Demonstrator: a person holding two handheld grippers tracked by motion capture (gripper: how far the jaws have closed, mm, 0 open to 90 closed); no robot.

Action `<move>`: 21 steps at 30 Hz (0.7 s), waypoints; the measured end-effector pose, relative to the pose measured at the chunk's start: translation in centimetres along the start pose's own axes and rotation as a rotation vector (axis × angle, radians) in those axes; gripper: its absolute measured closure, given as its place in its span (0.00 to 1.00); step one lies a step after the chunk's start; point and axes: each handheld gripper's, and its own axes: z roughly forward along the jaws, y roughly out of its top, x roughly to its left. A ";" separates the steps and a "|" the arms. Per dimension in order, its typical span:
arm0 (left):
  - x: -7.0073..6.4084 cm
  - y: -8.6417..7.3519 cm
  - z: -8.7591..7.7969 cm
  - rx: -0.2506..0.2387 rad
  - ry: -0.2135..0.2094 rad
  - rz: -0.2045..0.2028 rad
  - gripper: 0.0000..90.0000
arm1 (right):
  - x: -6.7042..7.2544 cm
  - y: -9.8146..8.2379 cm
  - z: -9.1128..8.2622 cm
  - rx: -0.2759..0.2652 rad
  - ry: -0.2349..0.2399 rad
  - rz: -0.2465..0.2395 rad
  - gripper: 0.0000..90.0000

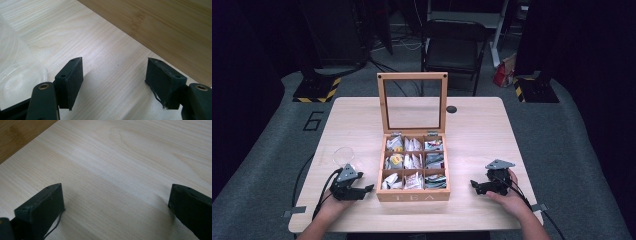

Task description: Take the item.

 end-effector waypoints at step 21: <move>-0.5 1.7 -3.2 -0.063 -0.012 -0.061 0.46 | 0.0 0.0 0.0 -0.001 -0.001 0.003 0.00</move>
